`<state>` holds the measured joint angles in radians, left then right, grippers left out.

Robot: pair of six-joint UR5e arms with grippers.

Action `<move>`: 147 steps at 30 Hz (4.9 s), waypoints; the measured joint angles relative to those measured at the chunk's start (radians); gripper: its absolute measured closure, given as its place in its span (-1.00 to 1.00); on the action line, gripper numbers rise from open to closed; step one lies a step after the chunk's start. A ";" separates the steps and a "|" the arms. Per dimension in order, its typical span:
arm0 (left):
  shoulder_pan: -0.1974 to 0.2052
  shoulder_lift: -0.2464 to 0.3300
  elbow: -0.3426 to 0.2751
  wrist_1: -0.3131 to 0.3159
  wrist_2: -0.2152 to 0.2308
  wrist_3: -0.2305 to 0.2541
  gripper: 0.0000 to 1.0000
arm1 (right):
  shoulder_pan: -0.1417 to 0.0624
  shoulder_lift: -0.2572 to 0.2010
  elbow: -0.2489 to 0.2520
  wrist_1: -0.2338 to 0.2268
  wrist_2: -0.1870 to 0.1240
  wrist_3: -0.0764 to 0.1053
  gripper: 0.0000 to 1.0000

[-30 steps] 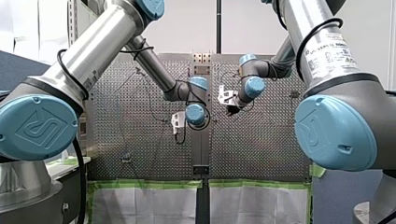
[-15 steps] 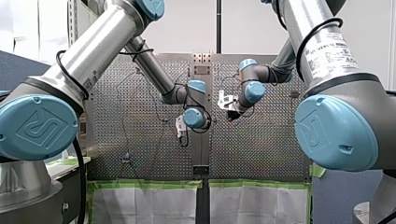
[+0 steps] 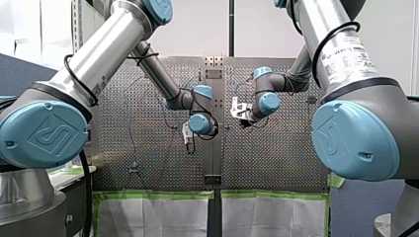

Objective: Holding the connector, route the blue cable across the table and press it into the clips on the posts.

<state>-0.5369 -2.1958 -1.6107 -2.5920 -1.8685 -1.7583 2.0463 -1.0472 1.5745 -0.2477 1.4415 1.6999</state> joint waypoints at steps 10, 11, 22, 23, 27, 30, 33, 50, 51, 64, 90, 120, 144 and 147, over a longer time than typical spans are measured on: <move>0.003 -0.015 0.010 0.006 0.038 0.000 1.00 | -0.003 0.016 0.000 -0.006 0.000 0.005 1.00; 0.003 -0.021 0.015 0.004 0.038 0.000 1.00 | -0.005 0.017 0.000 -0.009 0.000 0.006 1.00; 0.019 -0.090 0.118 -0.009 0.039 -0.013 1.00 | -0.030 0.028 -0.001 -0.041 -0.004 0.021 1.00; 0.021 -0.091 0.124 -0.012 0.039 -0.013 1.00 | -0.035 0.028 -0.001 -0.045 -0.004 0.023 1.00; 0.031 -0.091 0.144 -0.019 0.045 -0.013 1.00 | -0.052 0.032 -0.002 -0.056 -0.007 0.027 1.00; 0.040 -0.092 0.150 -0.025 0.057 -0.014 1.00 | -0.063 0.037 -0.005 -0.061 -0.009 0.027 1.00; 0.052 -0.092 0.153 -0.028 0.067 -0.014 1.00 | -0.072 0.045 -0.011 -0.063 -0.015 0.028 1.00; 0.066 -0.092 0.176 -0.056 0.090 -0.012 0.02 | -0.118 0.067 -0.028 -0.085 -0.061 0.038 1.00; 0.065 -0.091 0.176 -0.057 0.090 -0.011 0.02 | -0.120 0.067 -0.029 -0.084 -0.064 0.038 1.00; 0.040 -0.088 0.177 -0.151 0.059 0.043 -1.00 | -0.137 0.068 -0.033 -0.083 -0.078 0.035 1.00; -0.156 -0.011 0.166 -0.313 -0.132 0.064 -1.00 | -0.205 0.068 -0.033 -0.079 -0.104 0.026 1.00; -0.239 -0.208 0.438 -0.366 -0.254 -0.032 -1.00 | -0.283 0.063 -0.019 -0.027 -0.229 -0.026 1.00; -0.229 -0.369 0.696 -0.399 -0.287 -0.082 -1.00 | -0.284 0.060 -0.018 -0.029 -0.259 -0.019 1.00; -0.224 -0.375 0.709 -0.382 -0.306 -0.086 -1.00 | -0.284 0.060 -0.018 -0.029 -0.260 -0.020 1.00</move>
<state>-0.7608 -2.5709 -0.9012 -2.9742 -2.1749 -1.8440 1.7621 -0.9877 1.5562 -0.2765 1.1815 1.6800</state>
